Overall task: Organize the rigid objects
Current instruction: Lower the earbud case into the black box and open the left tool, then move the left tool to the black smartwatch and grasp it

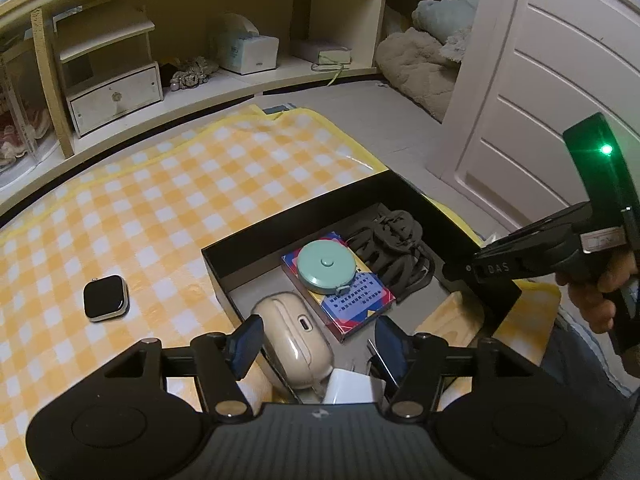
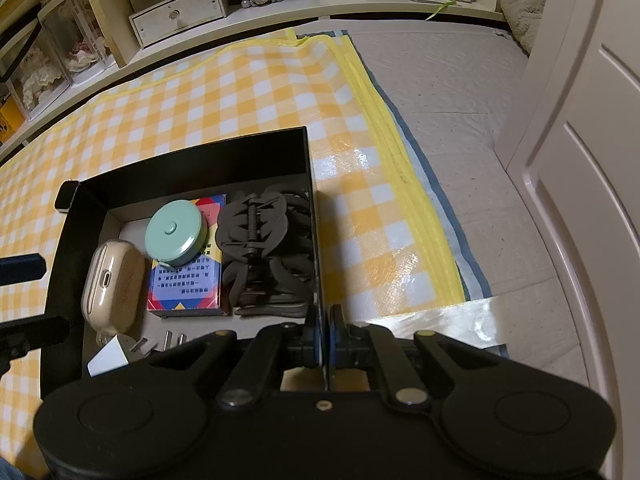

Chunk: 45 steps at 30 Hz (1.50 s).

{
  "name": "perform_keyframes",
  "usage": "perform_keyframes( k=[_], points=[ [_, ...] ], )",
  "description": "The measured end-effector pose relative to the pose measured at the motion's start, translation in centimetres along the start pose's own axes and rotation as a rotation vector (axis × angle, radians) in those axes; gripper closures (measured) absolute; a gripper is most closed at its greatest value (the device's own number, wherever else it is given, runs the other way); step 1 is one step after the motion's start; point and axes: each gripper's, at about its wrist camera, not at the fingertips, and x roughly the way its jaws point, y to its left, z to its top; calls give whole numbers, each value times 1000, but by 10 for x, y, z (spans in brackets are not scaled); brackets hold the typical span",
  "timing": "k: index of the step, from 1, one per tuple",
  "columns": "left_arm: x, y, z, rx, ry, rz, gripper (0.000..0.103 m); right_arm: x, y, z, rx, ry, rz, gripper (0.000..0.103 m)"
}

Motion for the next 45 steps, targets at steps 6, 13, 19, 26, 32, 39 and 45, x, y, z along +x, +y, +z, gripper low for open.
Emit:
perform_keyframes(
  k=[6, 13, 19, 26, 32, 39, 45],
  points=[
    [-11, -5, -2, -1, 0, -20, 31, 0, -1, 0, 0, -1, 0, 98],
    [-25, -13, -9, -17, -1, -40, 8, 0, -1, 0, 1, -1, 0, 98],
    [-36, -17, -14, -24, -5, -40, 0, 0, -1, 0, 0, 0, 0, 98],
    [-48, -10, -19, -58, -54, -46, 0, 0, 0, 0, 0, 0, 0, 98],
    [-53, 13, -20, -112, -112, 22, 0, 0, -1, 0, 1, 0, 1, 98],
    [-49, 53, -19, -196, -130, 105, 0, 0, -1, 0, -1, 0, 0, 98],
    [-38, 81, -18, -246, -149, 184, 0, 0, -1, 0, -1, 0, 0, 98]
  ],
)
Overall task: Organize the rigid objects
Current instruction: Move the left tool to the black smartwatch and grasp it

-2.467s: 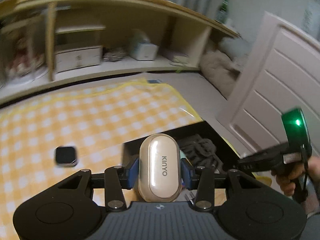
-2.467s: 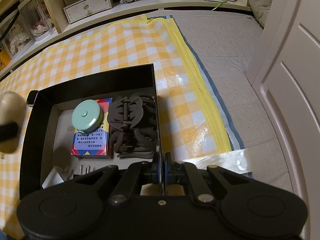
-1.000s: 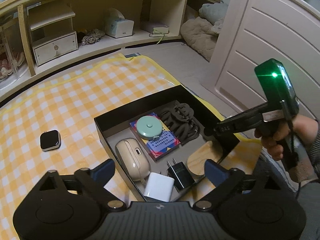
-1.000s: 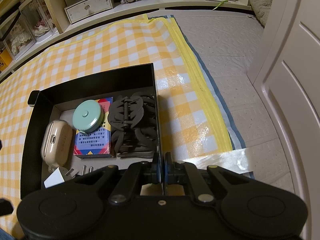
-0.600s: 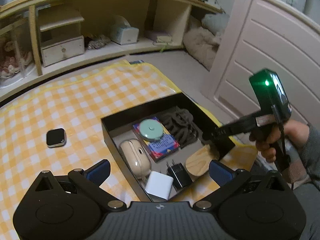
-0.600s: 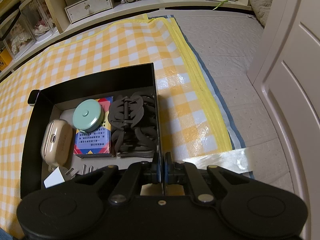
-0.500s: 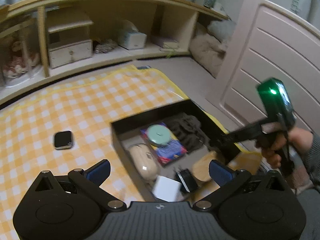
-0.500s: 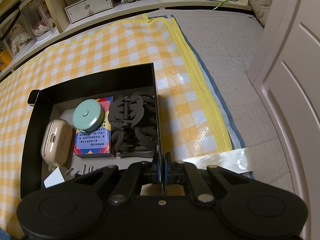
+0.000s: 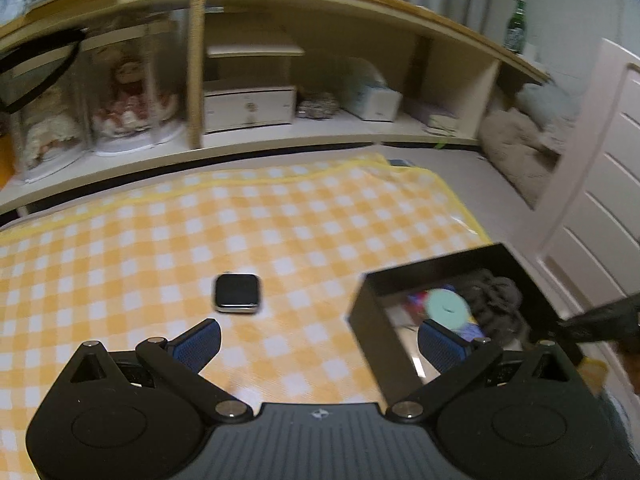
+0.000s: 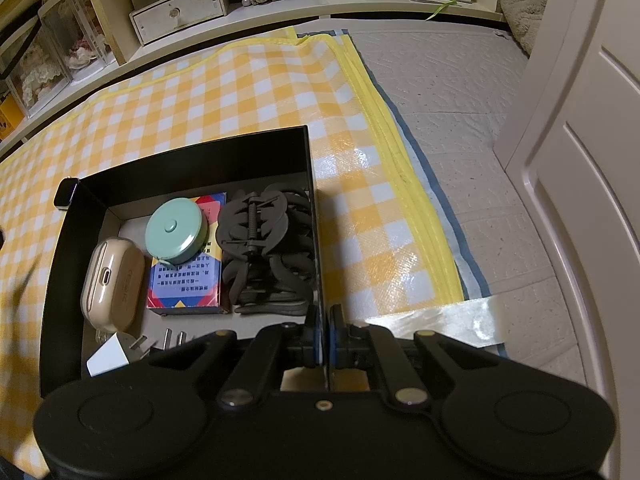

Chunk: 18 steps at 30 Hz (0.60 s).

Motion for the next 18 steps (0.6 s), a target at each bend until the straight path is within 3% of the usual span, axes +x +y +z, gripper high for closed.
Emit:
perform_keyframes(
  k=[8, 12, 18],
  points=[
    [37, 29, 6, -99, -8, 74, 0, 0, 0, 0, -2, 1, -1, 98],
    [58, 34, 8, -89, -2, 117, 1, 1, 0, -2, -9, 4, -6, 98],
    [84, 40, 3, -84, 3, 164, 12, 1, 0, -2, -19, 6, -12, 97]
  ],
)
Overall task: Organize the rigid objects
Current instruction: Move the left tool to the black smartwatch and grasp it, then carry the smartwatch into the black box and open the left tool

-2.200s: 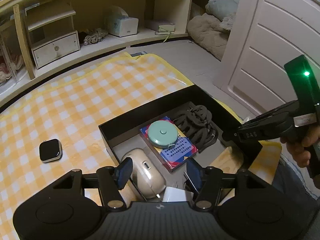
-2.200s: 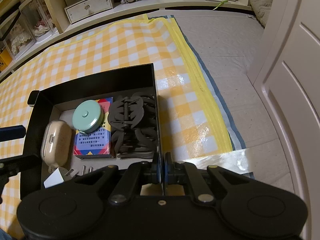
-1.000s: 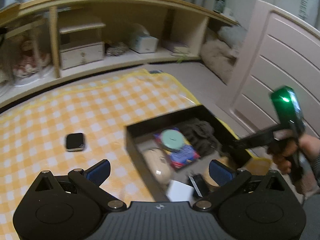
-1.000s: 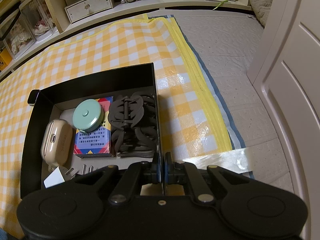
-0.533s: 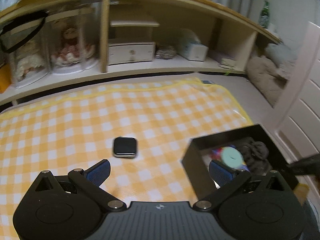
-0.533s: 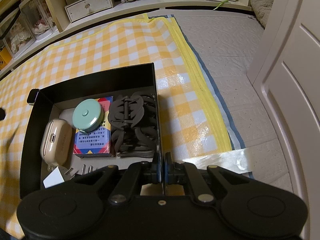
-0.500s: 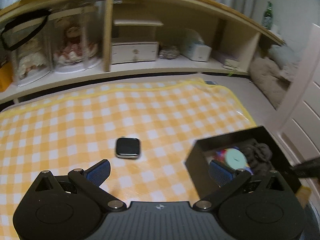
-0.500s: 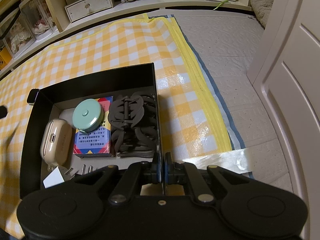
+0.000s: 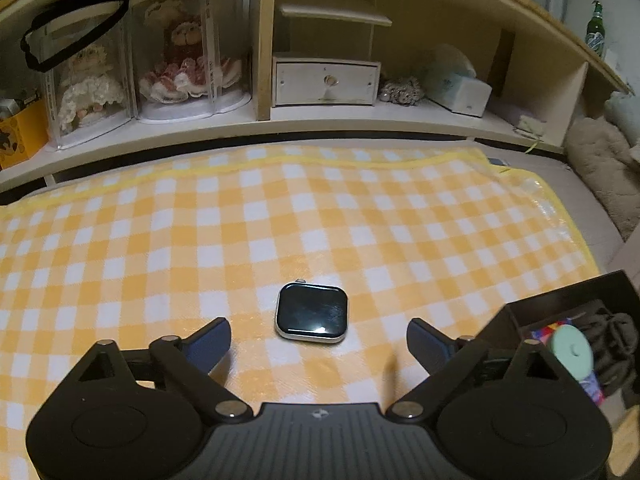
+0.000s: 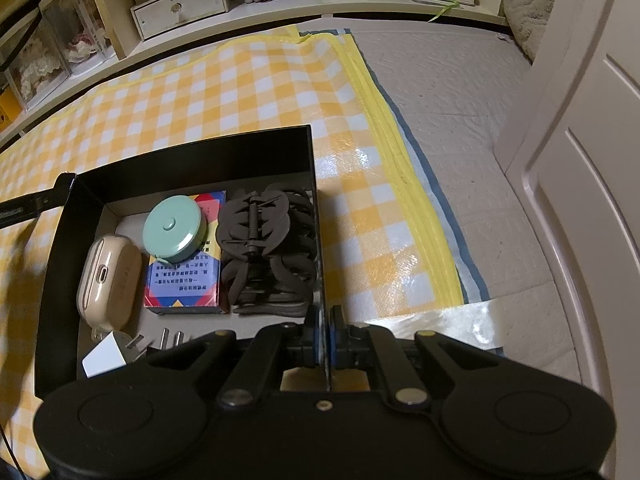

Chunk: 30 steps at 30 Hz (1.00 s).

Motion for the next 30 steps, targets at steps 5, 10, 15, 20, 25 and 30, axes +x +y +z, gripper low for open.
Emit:
perform_keyframes(
  k=[5, 10, 15, 20, 25, 30],
  points=[
    [17, -4, 1, -9, -6, 16, 23, 0, 0, 0, -1, 0, -1, 97],
    [26, -12, -3, 69, -25, 79, 33, 0, 0, 1, -4, 2, -3, 97],
    [23, -7, -2, 78, -39, 67, 55, -1, 0, 1, -6, 2, -3, 97],
    [18, -5, -6, 83, -30, 45, 55, -1, 0, 1, -5, 2, -3, 97],
    [5, -3, -5, 14, -11, -6, 56, -1, 0, 1, -5, 2, -2, 97],
    [-31, -18, 7, 1, -80, -74, 56, 0, -3, 2, 4, 3, 11, 97]
  ],
)
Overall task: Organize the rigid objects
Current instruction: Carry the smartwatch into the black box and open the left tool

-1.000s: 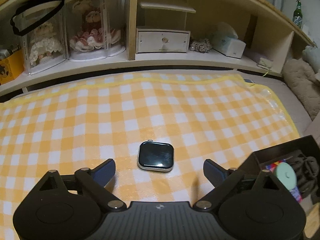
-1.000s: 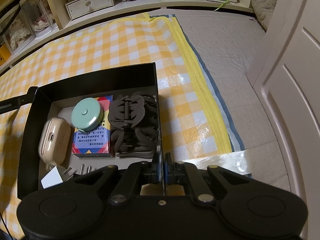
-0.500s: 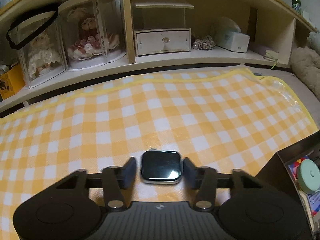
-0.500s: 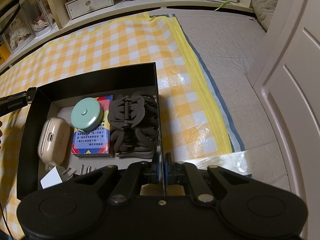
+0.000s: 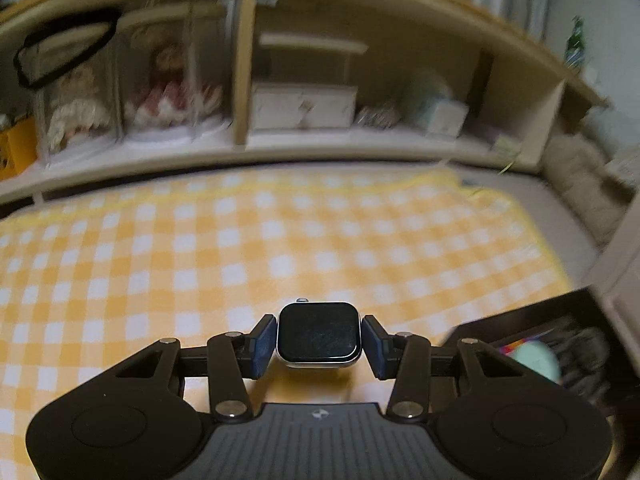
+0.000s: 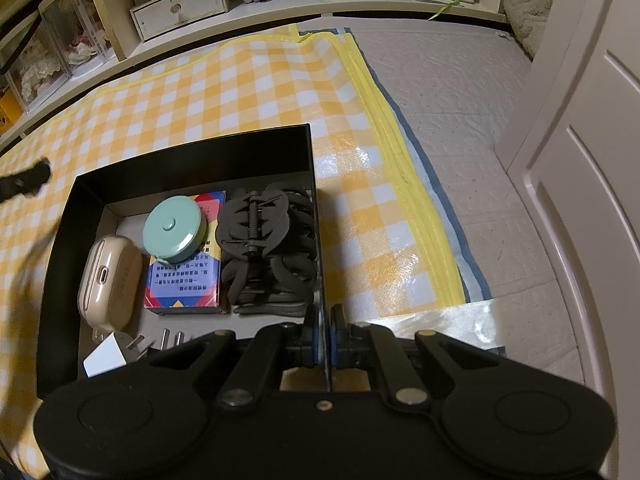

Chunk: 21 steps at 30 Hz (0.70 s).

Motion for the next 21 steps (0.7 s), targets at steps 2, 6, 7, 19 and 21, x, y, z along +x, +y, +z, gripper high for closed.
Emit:
perform_keyframes(
  k=[2, 6, 7, 19, 21],
  points=[
    [-15, -11, 5, -2, -26, -38, 56, 0, -1, 1, 1, 0, 2, 97],
    [-39, -37, 12, 15, -52, -113, 56, 1, -3, 1, 5, -1, 9, 97],
    [-44, -45, 13, 19, -52, -133, 56, 1, -3, 1, 8, -1, 11, 97],
    [-57, -133, -25, 125, 72, -333, 56, 3, -5, 2, 22, -1, 21, 97],
    [-53, -140, -35, 121, 92, -339, 56, 2, -5, 1, 22, -1, 21, 97]
  ],
)
